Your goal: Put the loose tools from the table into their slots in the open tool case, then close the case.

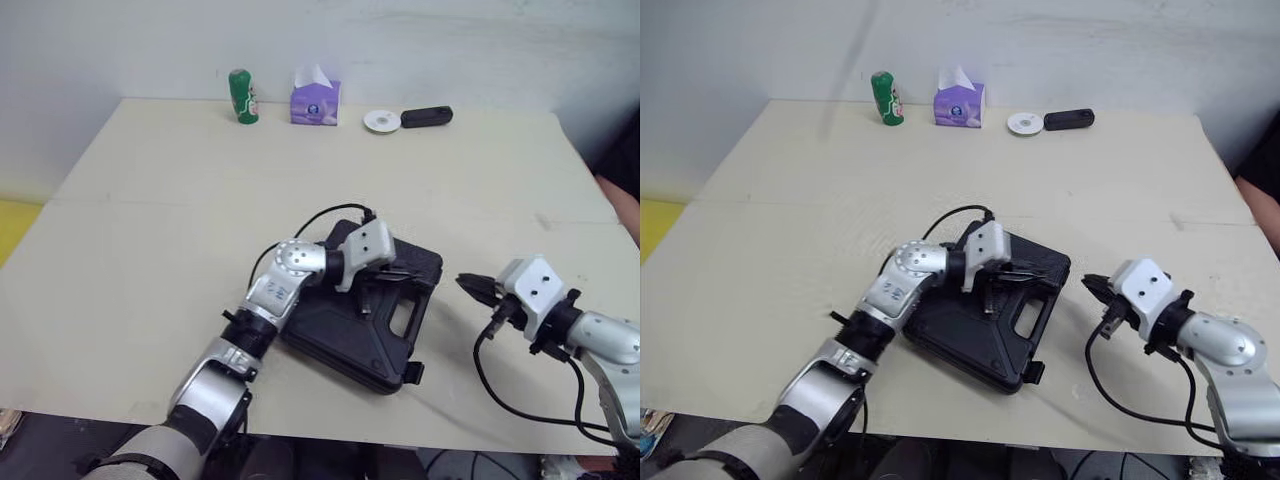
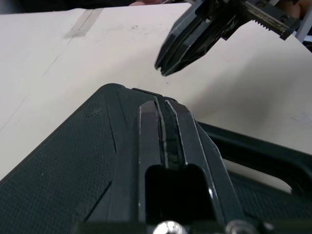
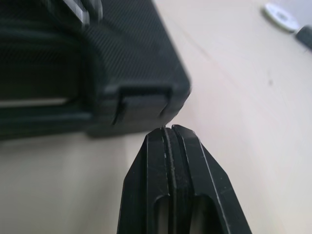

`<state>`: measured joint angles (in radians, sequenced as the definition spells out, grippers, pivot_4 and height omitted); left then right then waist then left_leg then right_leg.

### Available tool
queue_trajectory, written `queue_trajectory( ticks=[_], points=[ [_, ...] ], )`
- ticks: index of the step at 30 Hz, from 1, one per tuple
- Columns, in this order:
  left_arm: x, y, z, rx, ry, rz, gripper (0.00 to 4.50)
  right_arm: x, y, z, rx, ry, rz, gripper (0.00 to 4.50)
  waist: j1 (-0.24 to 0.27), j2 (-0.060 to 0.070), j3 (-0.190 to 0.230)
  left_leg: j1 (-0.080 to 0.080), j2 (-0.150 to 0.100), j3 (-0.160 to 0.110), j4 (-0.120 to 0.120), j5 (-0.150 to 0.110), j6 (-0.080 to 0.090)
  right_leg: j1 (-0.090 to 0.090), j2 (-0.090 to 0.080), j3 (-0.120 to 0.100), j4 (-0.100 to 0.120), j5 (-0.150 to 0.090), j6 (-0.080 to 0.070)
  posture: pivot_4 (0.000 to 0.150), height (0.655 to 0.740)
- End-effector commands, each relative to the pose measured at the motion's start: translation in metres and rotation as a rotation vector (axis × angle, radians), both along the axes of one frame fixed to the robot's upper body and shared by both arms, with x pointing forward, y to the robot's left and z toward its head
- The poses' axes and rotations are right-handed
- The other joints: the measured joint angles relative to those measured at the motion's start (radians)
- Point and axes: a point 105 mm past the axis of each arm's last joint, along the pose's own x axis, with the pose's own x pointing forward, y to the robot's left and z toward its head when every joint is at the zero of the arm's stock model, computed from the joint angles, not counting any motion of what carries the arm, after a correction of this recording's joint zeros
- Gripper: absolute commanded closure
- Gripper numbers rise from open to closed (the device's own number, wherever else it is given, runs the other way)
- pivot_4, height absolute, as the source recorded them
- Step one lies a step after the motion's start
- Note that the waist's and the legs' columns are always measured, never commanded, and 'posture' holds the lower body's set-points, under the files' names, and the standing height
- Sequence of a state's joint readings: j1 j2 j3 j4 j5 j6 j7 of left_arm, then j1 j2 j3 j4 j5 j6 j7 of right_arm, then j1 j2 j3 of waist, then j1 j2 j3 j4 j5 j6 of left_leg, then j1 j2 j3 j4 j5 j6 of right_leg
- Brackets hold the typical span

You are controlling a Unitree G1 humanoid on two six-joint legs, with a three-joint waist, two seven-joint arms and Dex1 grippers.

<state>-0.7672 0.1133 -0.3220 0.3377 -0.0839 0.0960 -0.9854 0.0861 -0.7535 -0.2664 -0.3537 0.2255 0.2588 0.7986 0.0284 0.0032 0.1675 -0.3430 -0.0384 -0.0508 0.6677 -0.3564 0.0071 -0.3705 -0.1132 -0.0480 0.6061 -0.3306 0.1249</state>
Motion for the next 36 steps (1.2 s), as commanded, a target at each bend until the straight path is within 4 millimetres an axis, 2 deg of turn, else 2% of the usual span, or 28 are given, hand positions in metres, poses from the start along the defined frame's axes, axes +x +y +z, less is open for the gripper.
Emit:
queue_trajectory(
  ticks=[1, 4, 7, 11, 16, 21, 25, 30, 36],
  points=[
    [-0.028, 0.009, 0.011, 0.014, -0.047, -0.116, 4.45, -0.024, -0.001, 0.009, 0.013, -0.032, 0.058, 4.5, 0.0, 0.0, 0.0, -0.003, -0.001, 0.001, 0.0, 0.0, 0.001, -0.003, 0.0, -0.001, 0.002, 0.0, 0.0, 0.15, 0.74],
    [-0.042, 0.015, 0.009, 0.041, -0.046, -0.14, 4.45, -0.041, -0.005, -0.001, 0.033, 0.02, 0.049, 4.5, 0.0, 0.001, 0.001, -0.009, -0.001, -0.001, 0.004, 0.001, 0.002, -0.007, 0.001, -0.001, 0.005, 0.001, 0.001, 0.15, 0.74],
    [-0.046, 0.017, 0.007, 0.069, -0.063, -0.125, 4.45, -0.053, -0.007, -0.011, 0.064, 0.052, 0.048, 4.5, 0.002, 0.001, 0.002, -0.01, -0.002, -0.002, 0.006, 0.001, 0.002, -0.006, 0.001, -0.001, 0.003, 0.001, 0.001, 0.15, 0.74],
    [-0.062, 0.019, 0.007, 0.098, -0.024, -0.148, 4.45, -0.072, -0.008, -0.025, 0.119, 0.075, 0.019, 4.5, 0.0, 0.002, 0.003, -0.01, -0.003, -0.004, 0.01, 0.001, 0.002, -0.004, 0.0, 0.001, 0.004, 0.001, 0.002, 0.15, 0.74],
    [-0.078, 0.026, -0.008, 0.158, 0.025, -0.15, 4.45, -0.091, 0.009, -0.042, 0.122, 0.142, 0.096, 4.5, -0.004, 0.003, 0.004, -0.009, -0.002, -0.005, 0.008, 0.001, 0.002, -0.004, -0.001, 0.002, 0.002, 0.001, 0.002, 0.15, 0.74],
    [-0.088, 0.028, -0.016, 0.19, 0.047, -0.142, 4.45, -0.095, 0.019, -0.048, 0.135, 0.172, 0.136, 4.5, -0.001, 0.004, 0.004, -0.009, -0.001, -0.005, 0.008, 0.001, 0.001, -0.004, -0.001, 0.002, 0.002, 0.001, 0.001, 0.15, 0.74],
    [-0.086, 0.036, -0.044, 0.257, 0.103, -0.044, 4.45, -0.093, 0.041, -0.056, 0.158, 0.198, 0.193, 4.5, -0.001, 0.005, 0.004, -0.009, -0.002, -0.006, 0.008, 0.001, 0.001, -0.004, -0.002, 0.002, 0.001, 0.001, 0.001, 0.15, 0.74],
    [-0.09, 0.042, -0.058, 0.317, 0.132, -0.026, 4.45, -0.09, 0.054, -0.054, 0.18, 0.191, 0.215, 4.5, 0.0, 0.006, 0.002, -0.008, -0.001, -0.007, 0.008, 0.001, 0.001, -0.003, -0.002, 0.002, 0.001, 0.001, 0.001, 0.15, 0.74],
    [-0.085, 0.046, -0.071, 0.375, 0.153, 0.017, 4.45, -0.091, 0.063, -0.047, 0.196, 0.17, 0.235, 4.5, 0.0, 0.006, 0.001, -0.008, -0.001, -0.008, 0.008, 0.001, 0.001, -0.002, -0.002, 0.002, 0.001, 0.001, 0.001, 0.15, 0.74]
  ],
)
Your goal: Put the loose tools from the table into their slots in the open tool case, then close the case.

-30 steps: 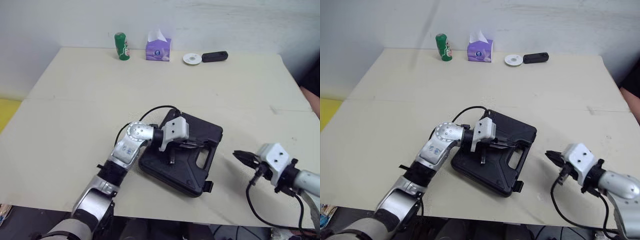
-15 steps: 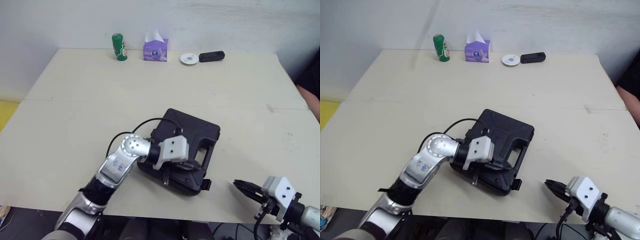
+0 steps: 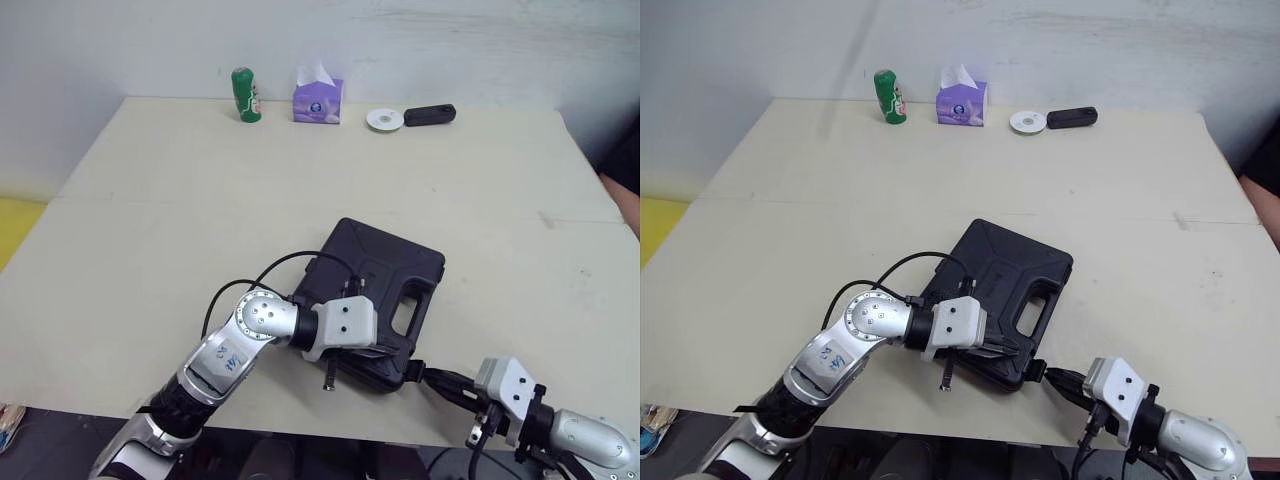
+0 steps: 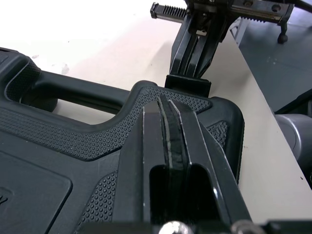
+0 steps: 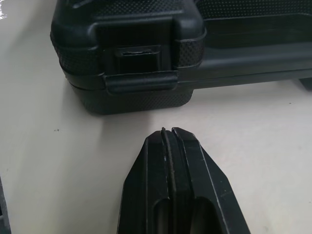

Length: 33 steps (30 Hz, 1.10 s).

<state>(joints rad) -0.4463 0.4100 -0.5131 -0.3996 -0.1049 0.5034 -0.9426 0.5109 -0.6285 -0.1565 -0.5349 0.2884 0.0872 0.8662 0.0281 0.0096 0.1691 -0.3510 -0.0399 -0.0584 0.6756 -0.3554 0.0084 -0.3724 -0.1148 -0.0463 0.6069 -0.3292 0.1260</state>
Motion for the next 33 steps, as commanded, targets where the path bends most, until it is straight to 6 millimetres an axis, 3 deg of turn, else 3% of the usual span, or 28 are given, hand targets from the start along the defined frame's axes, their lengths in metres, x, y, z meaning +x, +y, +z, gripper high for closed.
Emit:
queue_trajectory(
  ticks=[1, 8, 13, 19, 33],
  points=[
    [0.005, 0.015, -0.044, 0.162, 0.109, 0.088, 4.45, -0.003, 0.01, 0.012, 0.018, -0.042, 0.036, 4.5, 0.001, 0.0, -0.001, 0.0, 0.0, 0.0, 0.0, 0.0, 0.0, 0.0, 0.0, 0.0, 0.0, 0.0, 0.0, 0.15, 0.74],
    [0.004, 0.014, -0.052, 0.187, 0.129, 0.089, 4.45, -0.012, 0.019, 0.018, 0.01, -0.043, 0.071, 4.5, 0.002, -0.001, -0.003, 0.002, 0.0, -0.002, 0.0, 0.0, 0.0, 0.005, 0.0, -0.001, -0.003, 0.0, 0.0, 0.15, 0.74],
    [0.006, 0.013, -0.057, 0.204, 0.129, 0.091, 4.45, -0.012, 0.026, 0.028, 0.022, -0.065, 0.081, 4.5, 0.002, -0.003, -0.005, 0.016, 0.0, -0.003, -0.009, -0.001, 0.0, 0.019, 0.0, -0.002, -0.011, 0.0, 0.0, 0.15, 0.74],
    [0.013, 0.016, -0.064, 0.217, 0.156, 0.148, 4.45, -0.009, 0.031, 0.031, 0.059, -0.058, 0.064, 4.5, 0.0, -0.003, -0.007, 0.016, 0.001, -0.004, -0.009, 0.0, 0.0, 0.019, 0.0, -0.002, -0.012, 0.001, -0.001, 0.15, 0.74],
    [0.007, 0.024, -0.08, 0.297, 0.175, 0.136, 4.45, -0.002, 0.035, 0.038, 0.095, -0.03, 0.068, 4.5, -0.004, -0.003, -0.011, 0.017, 0.002, -0.004, -0.011, 0.0, 0.0, 0.019, 0.0, -0.003, -0.013, 0.001, -0.002, 0.15, 0.74]
  ],
)
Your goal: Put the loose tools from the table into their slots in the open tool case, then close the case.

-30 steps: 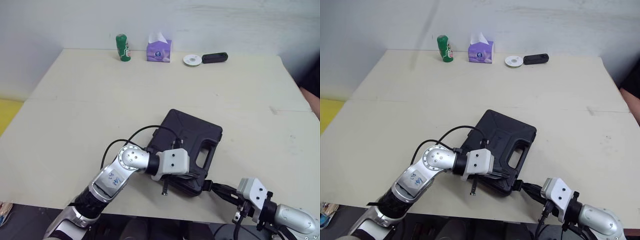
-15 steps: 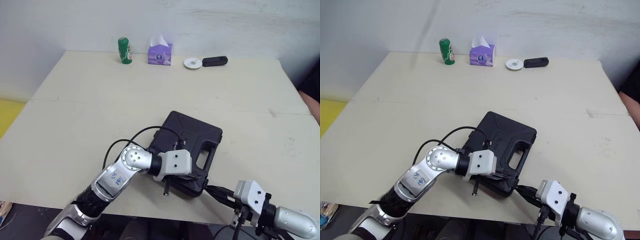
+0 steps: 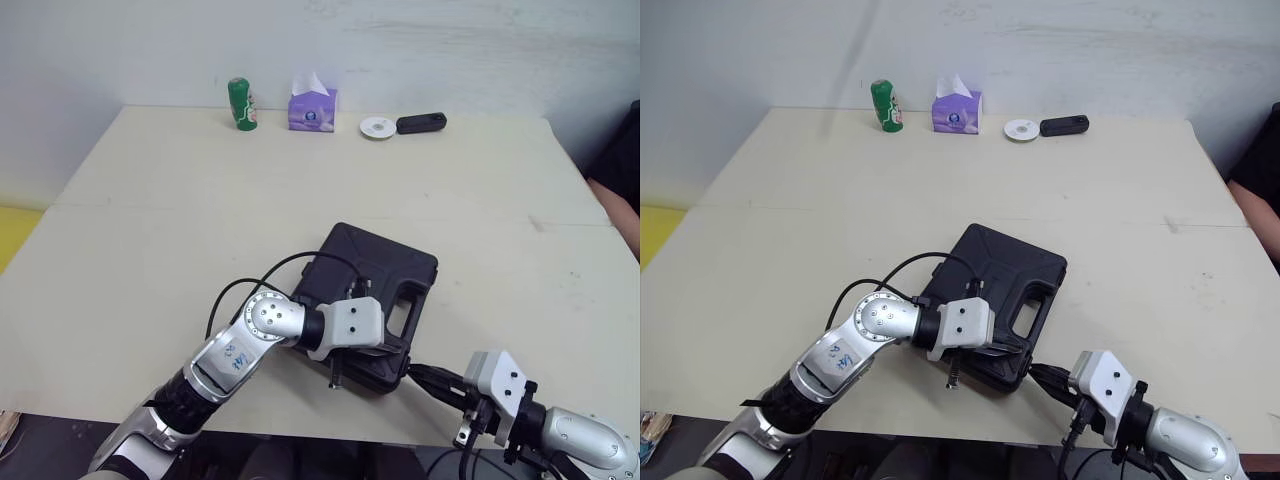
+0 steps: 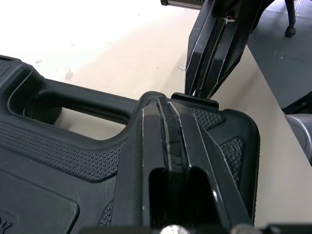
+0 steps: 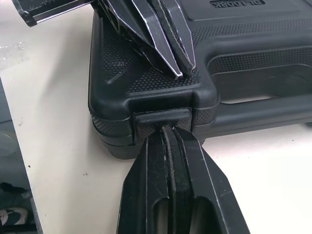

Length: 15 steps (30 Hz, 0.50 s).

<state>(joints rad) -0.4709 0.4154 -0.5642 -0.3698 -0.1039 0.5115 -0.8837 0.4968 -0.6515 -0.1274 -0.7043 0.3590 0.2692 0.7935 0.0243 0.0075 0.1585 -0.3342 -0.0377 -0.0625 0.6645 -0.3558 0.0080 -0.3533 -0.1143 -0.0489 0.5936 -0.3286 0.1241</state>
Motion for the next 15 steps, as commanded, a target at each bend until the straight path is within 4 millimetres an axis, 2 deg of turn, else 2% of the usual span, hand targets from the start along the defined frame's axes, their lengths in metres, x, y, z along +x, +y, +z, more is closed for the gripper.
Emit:
queue_trajectory(
  ticks=[1, 8, 15],
  points=[
    [0.003, 0.03, -0.074, 0.273, 0.183, 0.118, 4.45, -0.001, 0.014, 0.018, 0.041, -0.05, 0.063, 4.5, 0.0, -0.001, -0.001, 0.0, 0.0, 0.0, 0.0, 0.0, 0.0, 0.0, 0.0, 0.0, 0.0, 0.0, 0.0, 0.15, 0.74],
    [0.005, 0.036, -0.079, 0.295, 0.193, 0.141, 4.45, 0.0, 0.024, 0.022, 0.072, -0.046, 0.09, 4.5, -0.003, -0.006, -0.005, -0.001, 0.001, 0.0, -0.002, 0.0, -0.001, 0.001, 0.0, 0.0, -0.001, 0.0, -0.003, 0.15, 0.74],
    [0.008, 0.039, -0.079, 0.287, 0.172, 0.151, 4.45, 0.001, 0.022, 0.02, 0.064, -0.03, 0.092, 4.5, -0.004, -0.008, -0.006, 0.0, 0.004, 0.0, -0.003, -0.001, -0.002, 0.002, 0.002, -0.001, -0.001, 0.0, -0.005, 0.15, 0.74]
  ],
)
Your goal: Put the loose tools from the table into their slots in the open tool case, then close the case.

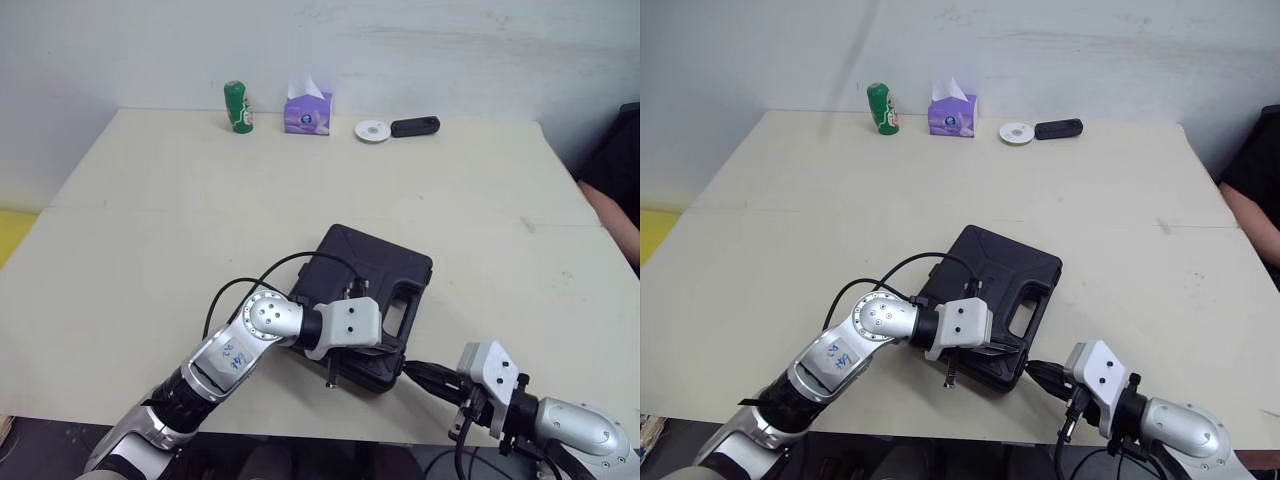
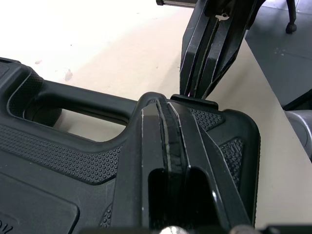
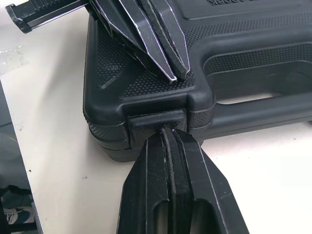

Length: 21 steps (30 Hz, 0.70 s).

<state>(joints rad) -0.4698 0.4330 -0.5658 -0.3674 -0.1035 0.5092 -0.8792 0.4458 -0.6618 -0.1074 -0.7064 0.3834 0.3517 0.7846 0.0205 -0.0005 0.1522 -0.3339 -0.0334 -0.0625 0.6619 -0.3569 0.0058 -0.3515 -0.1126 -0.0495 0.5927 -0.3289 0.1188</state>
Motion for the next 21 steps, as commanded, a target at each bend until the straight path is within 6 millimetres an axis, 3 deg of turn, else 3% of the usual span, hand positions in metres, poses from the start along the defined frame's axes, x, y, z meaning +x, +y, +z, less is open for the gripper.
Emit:
queue_trajectory(
  ticks=[1, 7, 13, 17, 21],
  points=[
    [0.006, 0.036, -0.075, 0.263, 0.183, 0.149, 4.45, -0.006, 0.018, 0.023, 0.065, -0.057, 0.095, 4.5, 0.0, 0.0, 0.0, 0.0, 0.0, 0.0, 0.0, 0.0, 0.0, 0.0, 0.0, 0.0, 0.0, 0.0, 0.0, 0.15, 0.74],
    [0.013, 0.036, -0.06, 0.174, 0.181, 0.196, 4.45, -0.004, 0.005, 0.027, 0.021, -0.041, 0.124, 4.5, 0.002, 0.001, 0.0, 0.0, 0.001, 0.0, 0.0, 0.0, 0.0, 0.0, 0.0, 0.0, -0.001, 0.0, -0.001, 0.15, 0.74],
    [0.022, 0.032, -0.026, -0.01, 0.133, 0.22, 4.45, 0.0, -0.017, 0.03, -0.039, -0.045, 0.12, 4.5, 0.004, 0.006, 0.003, -0.001, 0.001, 0.0, -0.001, 0.0, 0.0, -0.003, 0.0, -0.001, -0.001, 0.0, -0.001, 0.15, 0.74],
    [0.023, 0.039, 0.018, -0.22, 0.086, 0.214, 4.45, 0.008, -0.034, 0.032, -0.081, -0.06, 0.112, 4.5, 0.005, 0.013, 0.011, -0.002, 0.001, 0.0, -0.001, 0.0, 0.0, -0.007, 0.0, -0.002, -0.001, 0.0, -0.001, 0.15, 0.74],
    [0.045, 0.056, 0.057, -0.388, -0.038, 0.293, 4.45, 0.023, -0.052, 0.037, -0.128, -0.111, 0.088, 4.5, 0.008, 0.013, 0.021, -0.004, 0.0, 0.0, -0.001, 0.001, 0.0, -0.009, 0.0, -0.003, -0.001, 0.0, 0.0, 0.15, 0.74]
  ],
)
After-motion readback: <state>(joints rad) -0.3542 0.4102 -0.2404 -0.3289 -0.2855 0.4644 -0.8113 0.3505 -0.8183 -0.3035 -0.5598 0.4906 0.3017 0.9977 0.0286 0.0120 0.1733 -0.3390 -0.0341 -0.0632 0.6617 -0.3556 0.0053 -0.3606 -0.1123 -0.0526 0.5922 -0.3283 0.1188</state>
